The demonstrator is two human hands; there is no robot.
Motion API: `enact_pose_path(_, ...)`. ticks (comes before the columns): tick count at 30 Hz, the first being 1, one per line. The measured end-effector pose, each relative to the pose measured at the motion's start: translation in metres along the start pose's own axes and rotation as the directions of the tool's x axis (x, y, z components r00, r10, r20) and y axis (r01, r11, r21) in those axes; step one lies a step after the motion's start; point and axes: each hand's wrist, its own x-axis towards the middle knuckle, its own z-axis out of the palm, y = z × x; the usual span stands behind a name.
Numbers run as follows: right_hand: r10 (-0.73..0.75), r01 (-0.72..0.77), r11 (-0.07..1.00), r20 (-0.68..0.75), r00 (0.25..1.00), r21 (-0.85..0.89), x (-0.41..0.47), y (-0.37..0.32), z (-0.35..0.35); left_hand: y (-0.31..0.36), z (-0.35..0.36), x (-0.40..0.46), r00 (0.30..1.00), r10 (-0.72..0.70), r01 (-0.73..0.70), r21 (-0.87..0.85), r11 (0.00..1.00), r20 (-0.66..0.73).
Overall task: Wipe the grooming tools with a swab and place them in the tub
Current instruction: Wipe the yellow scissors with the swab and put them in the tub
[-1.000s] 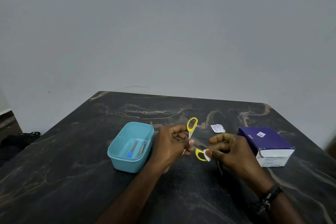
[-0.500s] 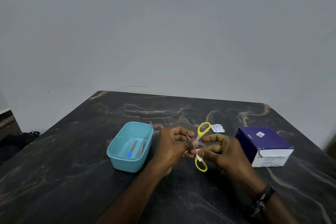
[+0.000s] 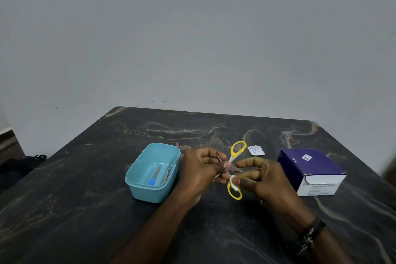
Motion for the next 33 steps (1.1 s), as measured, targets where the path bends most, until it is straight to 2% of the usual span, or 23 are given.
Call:
enact_pose_path(4, 0.020, -0.016, 0.998, 0.067, 0.998, -0.058, 0.000, -0.001, -0.003, 0.002, -0.003, 0.001, 0.999, 0.006, -0.007, -0.019, 1.000, -0.047)
enact_pose_path(7, 0.015, -0.010, 0.997, 0.061, 0.998, -0.070, -0.001, 0.000, -0.003, 0.000, 0.000, -0.001, 0.999, -0.014, 0.014, -0.007, 1.000, -0.033)
enact_pose_path(18, -0.008, 0.008, 0.998, -0.005, 1.000, 0.062, 0.002, 0.003, 0.001, -0.004, 0.002, -0.003, 0.997, -0.037, 0.041, -0.060, 0.997, 0.066)
enact_pose_path(25, 0.024, 0.021, 0.958, -0.153, 0.988, 0.285, 0.006, 0.006, 0.000, -0.005, 0.006, -0.003, 0.998, -0.057, 0.061, -0.111, 0.992, 0.038)
enact_pose_path(33, 0.025, 0.031, 0.956, -0.189, 0.982, 0.291, 0.005, 0.006, 0.001, -0.009, 0.008, -0.004, 0.999, -0.034, 0.038, -0.105, 0.994, 0.037)
